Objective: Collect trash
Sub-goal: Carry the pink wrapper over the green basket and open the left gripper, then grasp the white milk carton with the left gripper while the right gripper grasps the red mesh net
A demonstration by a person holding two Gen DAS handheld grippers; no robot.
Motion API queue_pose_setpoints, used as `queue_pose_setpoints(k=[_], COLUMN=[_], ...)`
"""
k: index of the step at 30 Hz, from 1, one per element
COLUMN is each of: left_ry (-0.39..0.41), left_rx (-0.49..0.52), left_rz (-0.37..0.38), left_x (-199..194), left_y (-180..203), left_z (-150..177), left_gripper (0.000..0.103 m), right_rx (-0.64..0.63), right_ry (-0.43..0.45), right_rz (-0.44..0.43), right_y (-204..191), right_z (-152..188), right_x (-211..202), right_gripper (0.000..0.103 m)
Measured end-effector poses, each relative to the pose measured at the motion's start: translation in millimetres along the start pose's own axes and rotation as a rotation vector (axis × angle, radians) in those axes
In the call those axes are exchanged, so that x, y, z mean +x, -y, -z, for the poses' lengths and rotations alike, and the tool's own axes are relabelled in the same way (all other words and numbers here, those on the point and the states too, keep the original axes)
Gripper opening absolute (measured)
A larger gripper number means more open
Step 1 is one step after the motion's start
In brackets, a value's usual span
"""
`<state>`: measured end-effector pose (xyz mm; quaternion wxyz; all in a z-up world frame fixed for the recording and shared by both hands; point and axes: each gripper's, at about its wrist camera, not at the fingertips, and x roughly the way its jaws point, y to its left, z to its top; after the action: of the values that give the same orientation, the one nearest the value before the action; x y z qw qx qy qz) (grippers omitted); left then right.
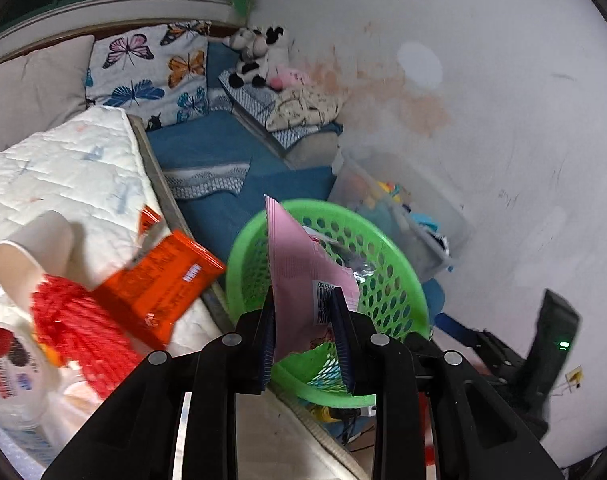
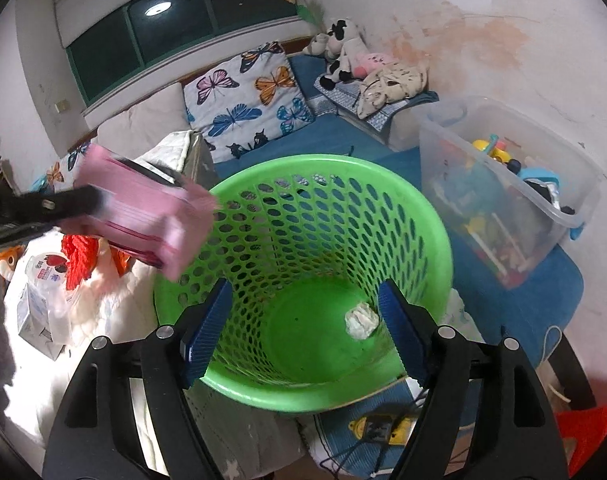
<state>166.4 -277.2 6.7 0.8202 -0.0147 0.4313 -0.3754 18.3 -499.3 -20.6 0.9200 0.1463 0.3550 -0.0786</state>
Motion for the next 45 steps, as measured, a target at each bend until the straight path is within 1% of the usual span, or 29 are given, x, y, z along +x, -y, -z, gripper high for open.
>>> queue_pose_setpoints(k=[4,6,7,8,10,13,15,16,17,20,22,23,26,27,30,31,32,33,38,39,41,42,45], left_ry=[-0.031,-0.047,-0.054,-0.061,-0.063,-0.058,-0.041,-0.034,-0.023,0.002,0.022,0.033,0.06,0.067,0.115,0.134,0.142,0.15,0.165,0.164,0.143,0.134,0.12], left_rx=[0.005,0.012,0.01,0.006,0.008,0.019,0.018,0.018,0.016,-0.016,-0.051,-0.068,-0.134,-0.154,-0.221,-0.256,-0.282,-0.331,-0.52,-0.542,-0.604,-0.636,-0.666], left_rz=[-0.005,-0.011,-0.013,-0.013,-0.028,-0.052,-0.075,-0.084,-0.1,-0.164,-0.21,-0.246,-0.351,-0.37,-0.48,-0.524,-0.543,-0.569,-0.658,-0.668,-0.672,-0.662,-0.648], left_x=[23,33,37,40,44,39,29,24,18,-4,-20,-29,-55,-61,-87,-98,-103,-112,-135,-136,-137,-137,-134], left_y=[9,13,14,15,15,14,12,10,8,-2,-13,-17,-35,-39,-55,-62,-66,-74,-115,-120,-132,-138,-144], left_z=[2,4,6,8,12,17,20,22,23,30,35,38,45,47,54,57,61,65,78,80,85,88,94], left_gripper=[0.025,0.027,0.031,0.039,0.046,0.046,0.046,0.047,0.05,0.05,0.05,0.052,0.052,0.052,0.053,0.058,0.062,0.062,0.066,0.067,0.07,0.07,0.07], right_rx=[0.025,0.032,0.035,0.038,0.042,0.044,0.04,0.039,0.037,0.024,0.018,0.015,-0.005,-0.013,-0.04,-0.048,-0.056,-0.061,-0.103,-0.114,-0.132,-0.141,-0.163], right_ry=[-0.002,-0.006,-0.008,-0.01,-0.011,-0.013,-0.013,-0.012,-0.012,-0.006,-0.004,-0.003,-0.001,-0.001,-0.002,-0.002,-0.003,-0.003,-0.01,-0.012,-0.015,-0.018,-0.023], right_rz=[0.003,0.005,0.006,0.006,0.006,-0.001,-0.01,-0.013,-0.018,-0.034,-0.045,-0.05,-0.071,-0.076,-0.097,-0.106,-0.118,-0.127,-0.168,-0.175,-0.186,-0.194,-0.206], right_y=[7,10,11,12,13,12,9,8,6,-2,-7,-10,-21,-24,-36,-41,-45,-48,-69,-74,-81,-86,-95], right_z=[4,6,7,7,9,9,9,9,9,10,9,9,7,7,6,5,4,4,5,5,6,6,7], right_x=[-2,-2,-2,-1,-3,-2,-2,-2,-3,-5,-6,-6,-6,-7,-7,-7,-6,-6,-4,-4,-3,-2,0], right_gripper=[0.075,0.075,0.075,0.075,0.075,0.075,0.075,0.075,0.075,0.075,0.075,0.075,0.075,0.075,0.075,0.075,0.075,0.075,0.076,0.075,0.075,0.075,0.075])
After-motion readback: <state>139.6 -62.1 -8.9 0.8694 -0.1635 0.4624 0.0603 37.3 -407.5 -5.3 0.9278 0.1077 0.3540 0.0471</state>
